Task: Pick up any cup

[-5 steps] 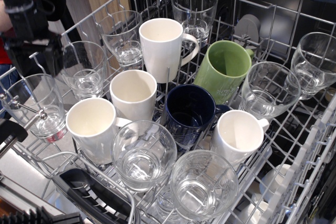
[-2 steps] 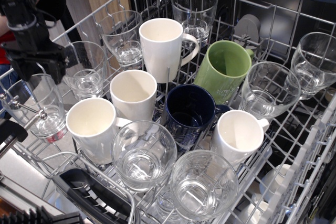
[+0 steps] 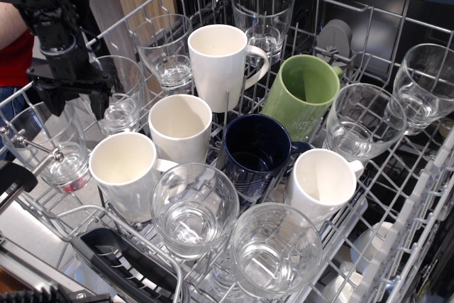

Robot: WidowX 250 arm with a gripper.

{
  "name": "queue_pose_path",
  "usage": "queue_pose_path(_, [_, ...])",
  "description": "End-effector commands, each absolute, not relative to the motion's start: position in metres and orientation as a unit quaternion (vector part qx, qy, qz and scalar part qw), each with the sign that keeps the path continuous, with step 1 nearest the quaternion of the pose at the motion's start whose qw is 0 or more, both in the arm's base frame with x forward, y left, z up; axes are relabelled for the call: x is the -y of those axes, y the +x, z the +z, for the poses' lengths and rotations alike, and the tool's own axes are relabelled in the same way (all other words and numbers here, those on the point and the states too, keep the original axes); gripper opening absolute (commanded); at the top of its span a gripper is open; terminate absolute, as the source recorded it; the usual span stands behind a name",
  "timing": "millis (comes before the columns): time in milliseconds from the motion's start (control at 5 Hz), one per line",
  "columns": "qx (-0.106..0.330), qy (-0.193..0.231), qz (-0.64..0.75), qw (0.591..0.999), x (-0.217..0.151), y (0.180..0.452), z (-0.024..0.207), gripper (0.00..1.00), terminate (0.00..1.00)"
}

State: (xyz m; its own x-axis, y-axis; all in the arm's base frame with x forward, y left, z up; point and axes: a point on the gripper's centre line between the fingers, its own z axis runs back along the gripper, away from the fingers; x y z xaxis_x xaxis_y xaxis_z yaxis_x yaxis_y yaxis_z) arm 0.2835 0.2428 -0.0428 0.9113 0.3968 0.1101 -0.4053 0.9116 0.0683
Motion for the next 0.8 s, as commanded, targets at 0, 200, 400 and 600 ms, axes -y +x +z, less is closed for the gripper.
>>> queue_pose_path(0, [0.073, 0.069, 0.199, 0.975, -0.251, 0.283, -0.039, 1.00, 0.00])
queue_pose_path(200, [0.074, 0.071, 0.195, 0.975, -0.252, 0.274, -0.043, 1.00, 0.00])
queue_pose_path(400, [0.068, 0.071, 0.206, 0.974, -0.250, 0.269, -0.047, 0.00, 0.00])
queue_pose_path(600, [0.064, 0.078, 0.218, 0.971, -0.247, 0.270, -0.050, 0.00, 0.00])
